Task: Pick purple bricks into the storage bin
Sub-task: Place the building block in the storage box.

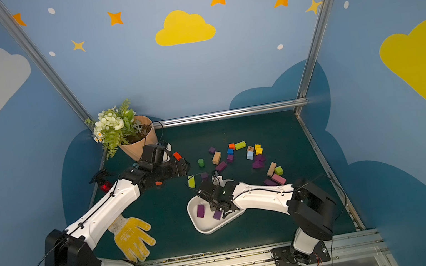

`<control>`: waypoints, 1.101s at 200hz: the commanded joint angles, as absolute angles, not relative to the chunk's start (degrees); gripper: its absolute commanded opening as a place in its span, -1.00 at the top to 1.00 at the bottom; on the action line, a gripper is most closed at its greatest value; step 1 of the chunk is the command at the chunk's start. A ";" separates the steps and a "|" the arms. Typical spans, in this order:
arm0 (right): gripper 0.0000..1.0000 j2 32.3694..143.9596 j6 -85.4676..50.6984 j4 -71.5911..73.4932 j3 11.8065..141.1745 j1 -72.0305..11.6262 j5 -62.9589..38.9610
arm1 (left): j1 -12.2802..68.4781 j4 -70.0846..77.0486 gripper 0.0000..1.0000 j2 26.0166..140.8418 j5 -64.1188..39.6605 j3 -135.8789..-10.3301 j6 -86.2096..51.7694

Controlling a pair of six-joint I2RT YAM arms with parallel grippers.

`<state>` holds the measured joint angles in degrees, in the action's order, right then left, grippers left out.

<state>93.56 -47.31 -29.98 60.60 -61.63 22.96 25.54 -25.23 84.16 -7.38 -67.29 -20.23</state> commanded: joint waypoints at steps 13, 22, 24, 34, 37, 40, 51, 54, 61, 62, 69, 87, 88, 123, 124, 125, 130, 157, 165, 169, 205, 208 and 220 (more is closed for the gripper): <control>0.26 96.77 -45.62 -29.36 63.61 -62.79 21.50 | 25.25 -26.68 -0.99 84.75 -8.52 -68.56 -20.83; 0.26 97.42 -45.42 -29.36 63.94 -62.93 21.32 | 25.23 -26.77 -1.00 84.75 -8.61 -68.64 -20.83; 0.26 97.57 -45.44 -29.40 64.00 -62.93 21.33 | 25.25 -26.80 -1.00 84.78 -8.61 -68.64 -20.81; 0.26 98.11 -45.35 -29.54 64.28 -62.95 21.23 | 25.29 -26.89 -1.00 84.92 -8.54 -68.73 -20.83; 0.26 98.23 -45.37 -29.69 64.43 -62.99 21.25 | 25.36 -26.91 -0.99 84.90 -8.53 -68.75 -20.83; 0.26 98.26 -45.37 -29.76 64.48 -62.98 21.32 | 25.24 -26.94 -0.99 84.92 -8.53 -68.76 -20.79; 0.26 98.22 -45.35 -29.75 64.53 -62.94 21.50 | 25.20 -26.99 -0.99 84.99 -8.53 -68.81 -20.79; 0.26 98.14 -45.35 -29.75 64.49 -63.01 21.53 | 25.27 -26.98 -0.99 84.99 -8.53 -68.82 -20.81; 0.26 97.89 -45.36 -29.79 64.30 -63.01 21.82 | 25.23 -26.99 -1.00 85.07 -8.61 -68.82 -20.80; 0.26 97.86 -45.36 -29.79 64.32 -62.97 21.85 | 25.27 -26.99 -1.00 85.12 -8.61 -68.82 -20.81; 0.25 97.54 -45.35 -29.74 64.16 -62.93 22.08 | 25.24 -27.18 -0.99 85.22 -8.77 -68.93 -20.83; 0.25 96.95 -45.44 -29.87 63.76 -62.87 22.67 | 25.23 -27.48 -1.00 85.34 -9.05 -69.25 -20.92; 0.25 96.90 -45.44 -29.88 63.70 -62.90 22.71 | 25.18 -27.49 -1.00 85.34 -9.05 -69.25 -20.92; 0.24 95.71 -45.53 -29.84 62.83 -62.93 23.05 | 25.22 -28.37 -1.00 85.95 -9.64 -69.87 -20.66; 0.24 95.63 -45.57 -29.86 62.79 -62.93 23.04 | 25.22 -28.33 -1.00 85.96 -9.65 -69.87 -20.66; 0.24 95.58 -45.55 -29.87 62.82 -62.93 23.08 | 25.27 -28.32 -1.00 86.00 -9.66 -69.96 -20.66; 0.24 95.32 -45.53 -29.81 62.62 -62.89 23.18 | 25.24 -28.22 -1.00 85.96 -9.82 -69.88 -20.65; 0.23 93.10 -45.75 -30.18 61.81 -62.93 24.53 | 25.25 -28.13 -0.99 86.16 -10.50 -69.96 -20.39; 0.22 92.40 -45.70 -30.31 61.49 -62.86 25.00 | 25.27 -28.12 -1.00 86.13 -10.71 -70.01 -20.27; 0.22 91.98 -45.77 -30.31 61.25 -62.84 25.25 | 25.28 -28.05 -1.00 86.14 -10.75 -69.96 -20.22; 0.20 88.12 -46.40 -31.01 59.28 -62.21 27.02 | 25.24 -28.04 -0.99 86.02 -10.91 -69.97 -20.07; 0.20 87.73 -46.47 -31.02 58.98 -62.17 27.06 | 25.25 -28.06 -1.00 85.97 -10.98 -69.96 -20.12; 0.20 86.11 -46.71 -31.18 57.97 -61.53 27.33 | 25.27 -27.96 -1.00 85.96 -11.08 -69.96 -19.96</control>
<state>89.38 -46.15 -29.52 60.07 -62.35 25.08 25.34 -27.22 85.54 -10.44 -68.51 -20.40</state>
